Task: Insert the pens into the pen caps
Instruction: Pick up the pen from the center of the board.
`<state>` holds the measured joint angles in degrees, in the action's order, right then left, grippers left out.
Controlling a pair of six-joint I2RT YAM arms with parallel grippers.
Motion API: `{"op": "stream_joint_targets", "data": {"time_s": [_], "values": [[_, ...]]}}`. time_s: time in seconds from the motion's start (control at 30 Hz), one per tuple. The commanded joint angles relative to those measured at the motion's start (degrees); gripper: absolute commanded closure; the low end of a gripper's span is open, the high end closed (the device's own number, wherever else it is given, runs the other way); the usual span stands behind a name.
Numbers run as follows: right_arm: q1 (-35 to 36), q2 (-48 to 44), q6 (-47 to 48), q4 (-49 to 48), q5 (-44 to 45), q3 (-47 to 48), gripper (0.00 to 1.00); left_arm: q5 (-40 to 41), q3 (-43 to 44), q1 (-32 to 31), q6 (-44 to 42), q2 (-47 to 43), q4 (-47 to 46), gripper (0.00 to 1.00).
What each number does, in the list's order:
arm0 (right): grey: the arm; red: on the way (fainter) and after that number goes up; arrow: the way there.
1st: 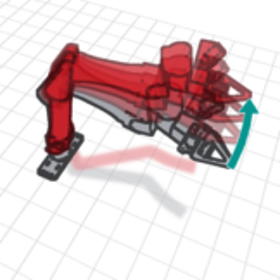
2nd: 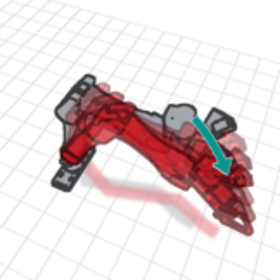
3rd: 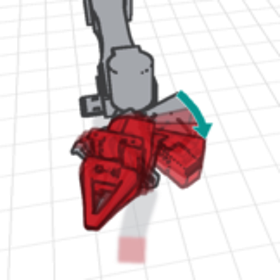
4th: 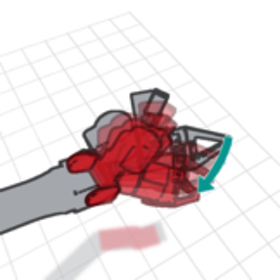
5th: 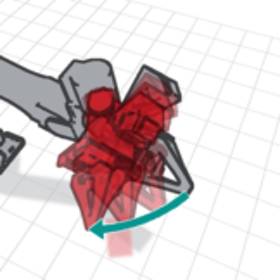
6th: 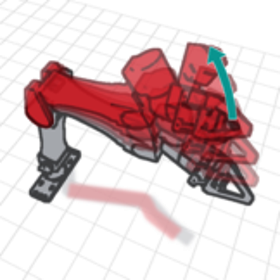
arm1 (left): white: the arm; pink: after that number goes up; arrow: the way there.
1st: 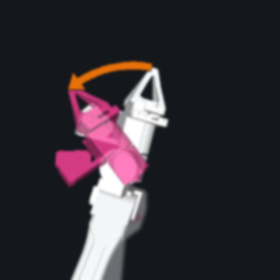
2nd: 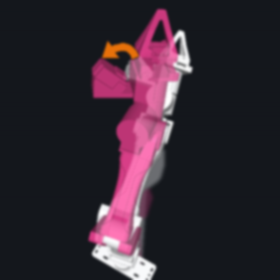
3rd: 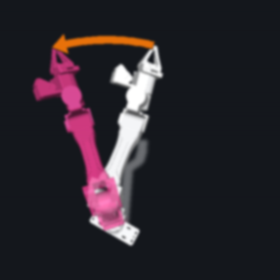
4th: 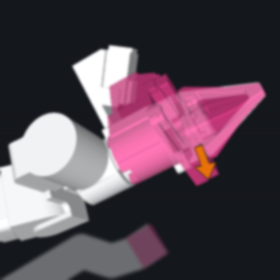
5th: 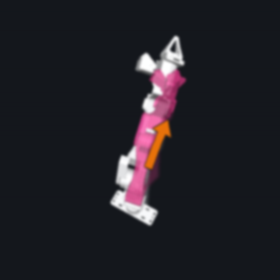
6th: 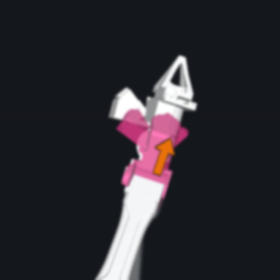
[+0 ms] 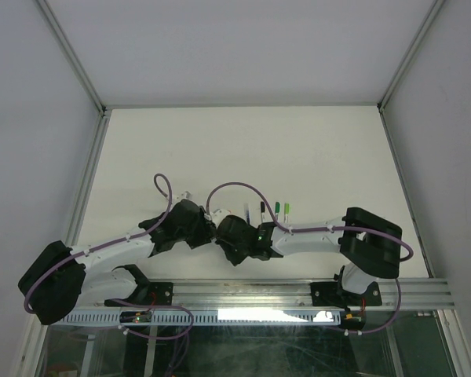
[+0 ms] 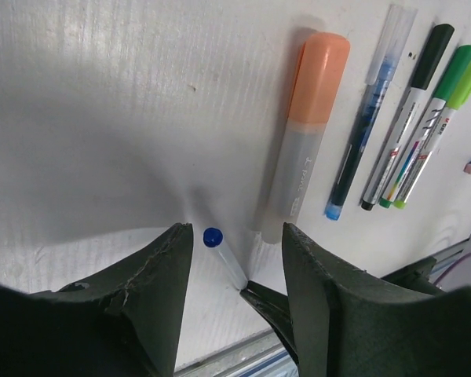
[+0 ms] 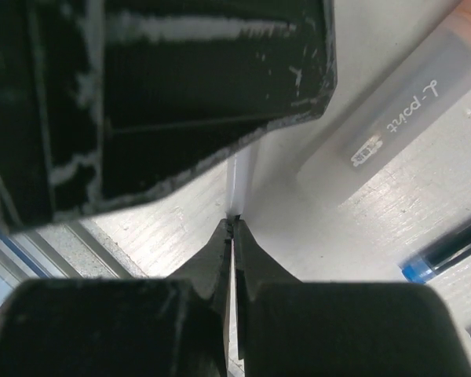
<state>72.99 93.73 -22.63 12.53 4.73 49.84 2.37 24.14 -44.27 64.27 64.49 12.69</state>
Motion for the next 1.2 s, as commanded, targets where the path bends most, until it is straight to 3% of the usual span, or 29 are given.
{"op": "stream_joint_targets", "data": {"time_s": [0.0,0.53,0.9,1.17], "values": [[0.3,2.2,-1.3,0.2,1.7,-0.2,1.0,-0.5,0.9,-1.2,4.1,0.4,-0.9,0.5],[0.3,2.6,-3.1,-1.8,3.5,-0.6,1.0,0.8,-5.7,-3.2,10.3,1.2,-7.7,0.56],[0.3,3.1,-2.9,-1.4,3.1,-0.2,1.0,1.6,-5.4,-3.5,8.7,3.6,-6.7,0.8],[0.3,1.9,-2.9,-0.6,3.6,0.8,0.97,2.9,-5.3,-3.7,6.7,2.0,-6.7,0.9]]}}
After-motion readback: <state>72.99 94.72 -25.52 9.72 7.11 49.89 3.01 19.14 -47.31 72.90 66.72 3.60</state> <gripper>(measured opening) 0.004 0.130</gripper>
